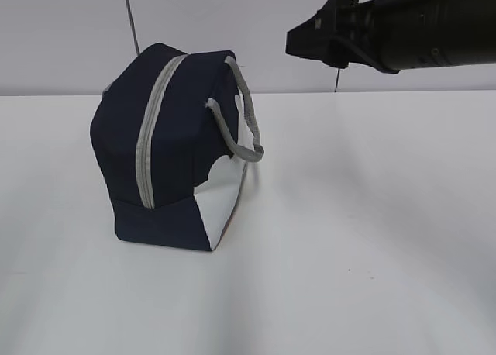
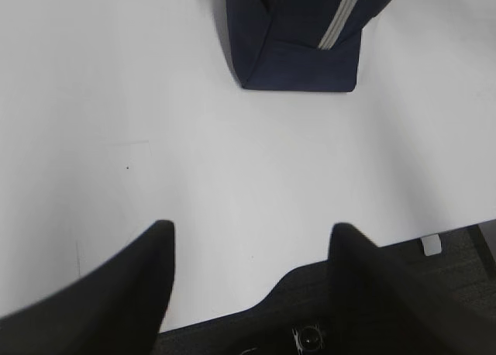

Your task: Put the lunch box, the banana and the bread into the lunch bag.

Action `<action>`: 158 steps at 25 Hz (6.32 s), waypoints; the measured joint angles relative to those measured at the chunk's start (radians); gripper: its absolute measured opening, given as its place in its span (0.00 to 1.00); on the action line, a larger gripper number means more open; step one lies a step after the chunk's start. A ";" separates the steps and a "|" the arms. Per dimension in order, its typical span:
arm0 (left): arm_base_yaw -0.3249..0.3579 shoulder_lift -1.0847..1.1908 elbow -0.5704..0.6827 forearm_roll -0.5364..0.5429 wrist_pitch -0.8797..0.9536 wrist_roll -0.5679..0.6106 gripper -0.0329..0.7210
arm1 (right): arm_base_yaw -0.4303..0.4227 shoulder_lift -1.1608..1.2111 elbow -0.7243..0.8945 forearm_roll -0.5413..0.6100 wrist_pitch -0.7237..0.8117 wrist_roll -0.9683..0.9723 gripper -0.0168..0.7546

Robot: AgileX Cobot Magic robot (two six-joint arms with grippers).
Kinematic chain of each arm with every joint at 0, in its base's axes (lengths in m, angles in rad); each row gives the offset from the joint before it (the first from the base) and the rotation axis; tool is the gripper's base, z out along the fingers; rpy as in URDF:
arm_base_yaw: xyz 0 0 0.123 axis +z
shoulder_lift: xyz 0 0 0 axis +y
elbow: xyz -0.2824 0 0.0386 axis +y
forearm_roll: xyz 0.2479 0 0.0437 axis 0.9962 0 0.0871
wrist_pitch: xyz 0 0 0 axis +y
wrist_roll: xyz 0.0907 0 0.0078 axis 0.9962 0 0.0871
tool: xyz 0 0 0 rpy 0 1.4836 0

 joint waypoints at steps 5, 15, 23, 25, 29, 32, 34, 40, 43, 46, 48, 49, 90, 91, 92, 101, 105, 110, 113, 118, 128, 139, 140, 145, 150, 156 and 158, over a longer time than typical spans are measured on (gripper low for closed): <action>0.000 -0.138 0.030 0.001 0.049 -0.006 0.62 | 0.000 -0.066 0.031 0.000 0.002 -0.009 0.64; 0.000 -0.294 0.092 0.015 0.128 -0.008 0.58 | 0.000 -0.198 0.169 0.002 0.067 -0.011 0.64; 0.000 -0.295 0.092 0.010 0.130 -0.009 0.56 | 0.000 -0.326 0.348 0.010 0.204 -0.009 0.64; 0.000 -0.295 0.092 0.010 0.130 -0.009 0.55 | 0.000 -0.356 0.390 0.012 0.247 -0.005 0.64; 0.000 -0.295 0.092 0.010 0.130 -0.009 0.52 | 0.000 -0.404 0.451 0.019 0.325 -0.001 0.64; 0.000 -0.295 0.092 0.010 0.130 -0.009 0.50 | 0.000 -0.431 0.482 0.023 0.346 -0.001 0.64; 0.000 -0.295 0.092 0.010 0.129 -0.009 0.49 | 0.000 -0.440 0.500 0.023 0.352 -0.001 0.64; 0.000 -0.295 0.092 0.009 0.129 -0.009 0.47 | 0.000 -0.460 0.519 0.209 0.348 -0.259 0.64; 0.000 -0.295 0.092 0.009 0.129 -0.009 0.45 | 0.000 -0.460 0.519 0.549 0.358 -0.609 0.64; 0.000 -0.295 0.092 0.009 0.129 -0.009 0.44 | 0.000 -0.460 0.519 0.918 0.416 -1.000 0.64; 0.000 -0.295 0.092 0.009 0.129 -0.009 0.44 | 0.000 -0.460 0.507 1.141 0.475 -1.242 0.64; 0.000 -0.295 0.092 0.009 0.129 -0.009 0.44 | 0.000 -0.460 0.494 1.255 0.511 -1.369 0.64; 0.000 -0.295 0.092 0.007 0.129 -0.009 0.36 | -0.158 -1.236 0.449 1.836 1.502 -2.111 0.64; 0.000 -0.295 0.092 0.007 0.129 -0.009 0.36 | -0.169 -1.256 0.473 1.836 1.507 -2.109 0.64; 0.000 -0.295 0.092 0.007 0.129 -0.009 0.36 | -0.179 -1.279 0.487 1.833 1.510 -2.109 0.64; 0.000 -0.295 0.092 0.007 0.129 -0.009 0.36 | -0.262 -1.424 0.526 1.827 1.446 -2.107 0.64; 0.000 -0.295 0.092 0.007 0.129 -0.009 0.36 | -0.262 -1.451 0.528 1.826 1.446 -2.105 0.64; 0.000 -0.295 0.092 0.007 0.129 -0.009 0.36 | -0.262 -1.453 0.528 1.826 1.446 -2.103 0.64; 0.000 -0.295 0.092 0.007 0.129 -0.009 0.36 | -0.262 -1.453 0.528 1.826 1.446 -2.103 0.64; 0.000 -0.295 0.092 0.007 0.129 -0.009 0.36 | -0.262 -1.455 0.528 1.826 1.446 -2.103 0.64; 0.038 -0.331 0.092 0.006 0.127 -0.009 0.36 | -0.267 -1.455 0.528 1.826 1.446 -2.103 0.64; 0.109 -0.382 0.092 0.005 0.131 -0.009 0.36 | -0.297 -1.455 0.528 1.826 1.446 -2.103 0.64; 0.109 -0.382 0.092 0.005 0.131 -0.009 0.36 | -0.297 -1.455 0.528 1.826 1.446 -2.103 0.64; 0.110 -0.382 0.092 0.005 0.131 -0.009 0.36 | -0.297 -1.455 0.528 1.826 1.446 -2.101 0.64; 0.110 -0.382 0.092 0.005 0.131 -0.009 0.36 | -0.297 -1.455 0.528 1.826 1.446 -2.101 0.64; 0.110 -0.382 0.092 0.005 0.131 -0.009 0.36 | -0.297 -1.455 0.528 1.826 1.446 -2.101 0.64; 0.110 -0.382 0.092 0.022 0.117 -0.005 0.36 | -0.297 -1.455 0.528 1.826 1.446 -2.101 0.64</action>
